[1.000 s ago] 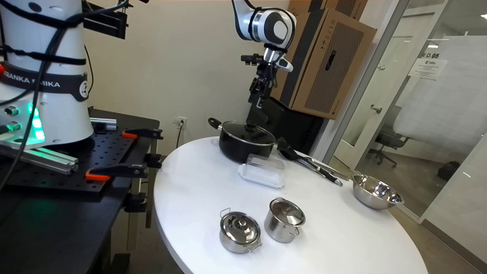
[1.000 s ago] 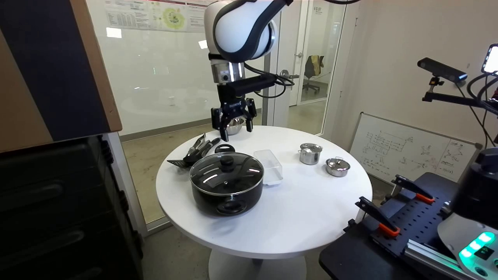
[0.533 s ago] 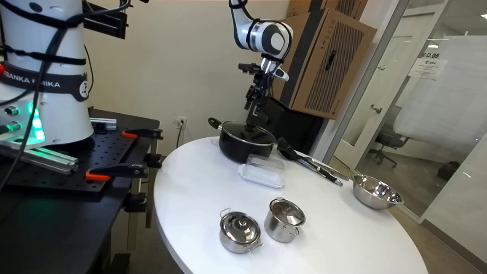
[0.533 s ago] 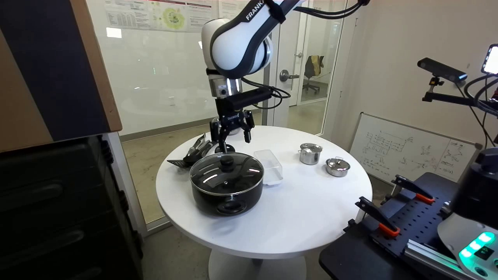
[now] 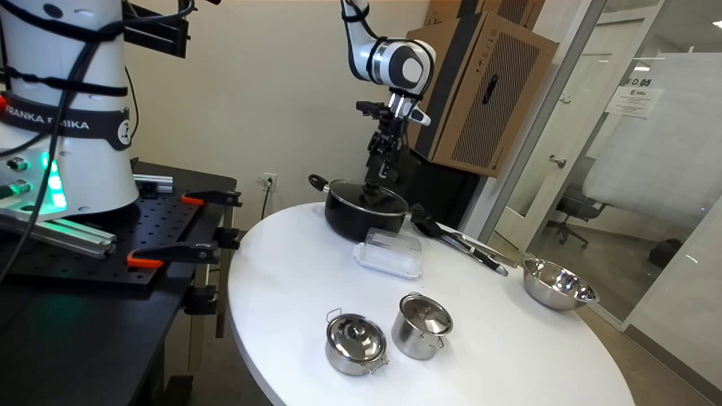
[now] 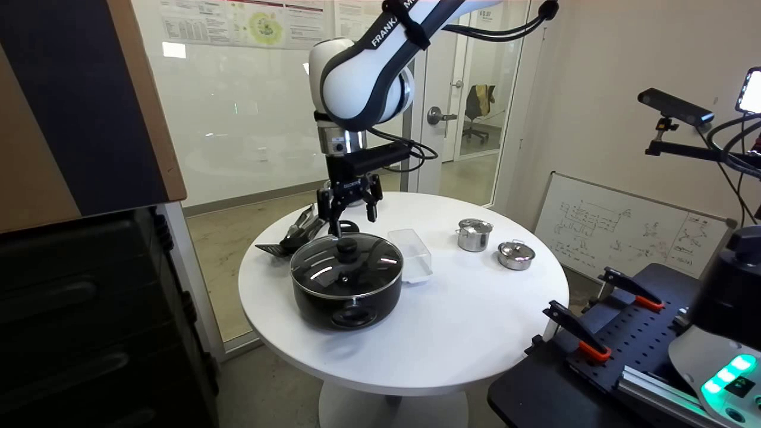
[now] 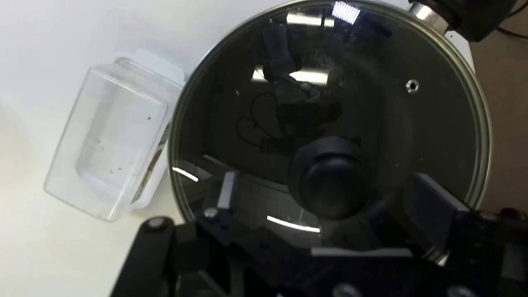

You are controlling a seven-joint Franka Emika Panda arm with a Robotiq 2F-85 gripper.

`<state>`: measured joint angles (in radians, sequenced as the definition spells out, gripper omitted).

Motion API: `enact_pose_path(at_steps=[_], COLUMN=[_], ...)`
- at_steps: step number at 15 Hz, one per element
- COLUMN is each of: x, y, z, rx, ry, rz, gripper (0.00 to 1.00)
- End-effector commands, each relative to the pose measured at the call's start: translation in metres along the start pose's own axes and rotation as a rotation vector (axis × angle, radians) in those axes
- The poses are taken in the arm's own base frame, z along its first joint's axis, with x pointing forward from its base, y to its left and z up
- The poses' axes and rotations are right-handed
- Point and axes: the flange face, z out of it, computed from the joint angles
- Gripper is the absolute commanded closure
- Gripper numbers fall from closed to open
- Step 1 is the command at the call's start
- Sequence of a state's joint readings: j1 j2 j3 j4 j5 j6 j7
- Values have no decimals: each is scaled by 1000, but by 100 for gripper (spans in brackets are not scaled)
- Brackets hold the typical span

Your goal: Take the lid off the pot and put it on the table

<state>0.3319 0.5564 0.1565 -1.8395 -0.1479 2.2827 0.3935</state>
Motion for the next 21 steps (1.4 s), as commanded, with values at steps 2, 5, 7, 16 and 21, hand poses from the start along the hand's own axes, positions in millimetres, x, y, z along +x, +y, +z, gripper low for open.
enact_pose_path(at_steps=[2,5,7,16,21], x=[8,10,11,18,19], y=[-6,-9,-10,-10,-13], z=[11,18,20,32,33], rx=[5,0,-1,-5,0], ry=[3,4,6,-6,-6], rz=[-29,-29,-29,-19,-20], gripper=[0,0,0,28,65])
